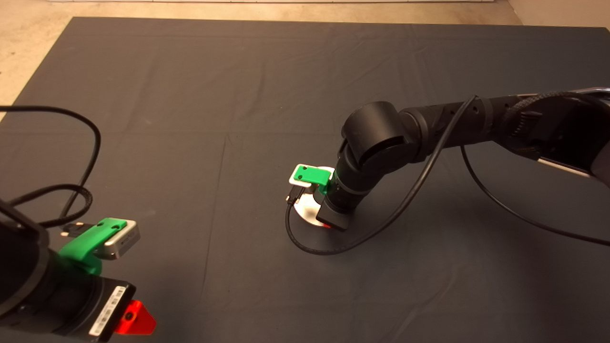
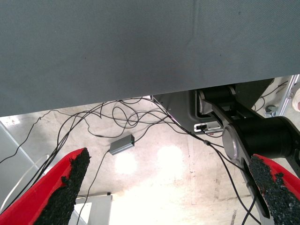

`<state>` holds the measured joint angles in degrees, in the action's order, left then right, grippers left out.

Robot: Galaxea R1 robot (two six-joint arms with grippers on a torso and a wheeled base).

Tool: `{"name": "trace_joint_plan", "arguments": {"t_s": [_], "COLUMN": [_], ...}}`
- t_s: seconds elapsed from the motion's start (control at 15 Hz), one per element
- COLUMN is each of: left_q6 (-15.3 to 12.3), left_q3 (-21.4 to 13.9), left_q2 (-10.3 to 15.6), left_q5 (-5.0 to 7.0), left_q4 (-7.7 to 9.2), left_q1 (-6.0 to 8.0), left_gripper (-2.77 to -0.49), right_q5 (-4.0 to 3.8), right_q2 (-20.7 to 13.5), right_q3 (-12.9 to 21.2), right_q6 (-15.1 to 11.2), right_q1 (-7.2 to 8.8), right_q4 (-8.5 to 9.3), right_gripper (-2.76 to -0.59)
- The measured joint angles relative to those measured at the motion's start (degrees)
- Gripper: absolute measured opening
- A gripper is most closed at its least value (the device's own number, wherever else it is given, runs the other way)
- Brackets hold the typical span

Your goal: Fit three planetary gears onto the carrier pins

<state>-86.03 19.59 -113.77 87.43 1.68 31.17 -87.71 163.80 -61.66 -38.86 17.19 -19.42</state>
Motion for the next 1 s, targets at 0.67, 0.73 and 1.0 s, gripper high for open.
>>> {"name": "trace_joint_plan", "arguments": {"t_s": [0.67, 0.73, 1.0], "left_q6": [0.0, 0.0, 0.0], "left_q3": [0.0, 0.0, 0.0], "left_q2": [0.0, 0.0, 0.0], "left_q5": [0.0, 0.0, 0.0], "left_q4": [0.02, 0.02, 0.02], "left_q1": [0.0, 0.0, 0.0], "left_gripper": [-0.79, -0.79, -0.79], "right_q5": [0.0, 0.0, -0.05], "right_q2": [0.0, 0.0, 0.0], "right_q3": [-0.05, -0.07, -0.07], "right_q6": [0.0, 0.0, 0.0], "right_q1": [-0.03, -0.05, -0.19], "right_q4": [0.1, 0.1, 0.1], "right_gripper": [-2.41, -2.41, -2.41]}}
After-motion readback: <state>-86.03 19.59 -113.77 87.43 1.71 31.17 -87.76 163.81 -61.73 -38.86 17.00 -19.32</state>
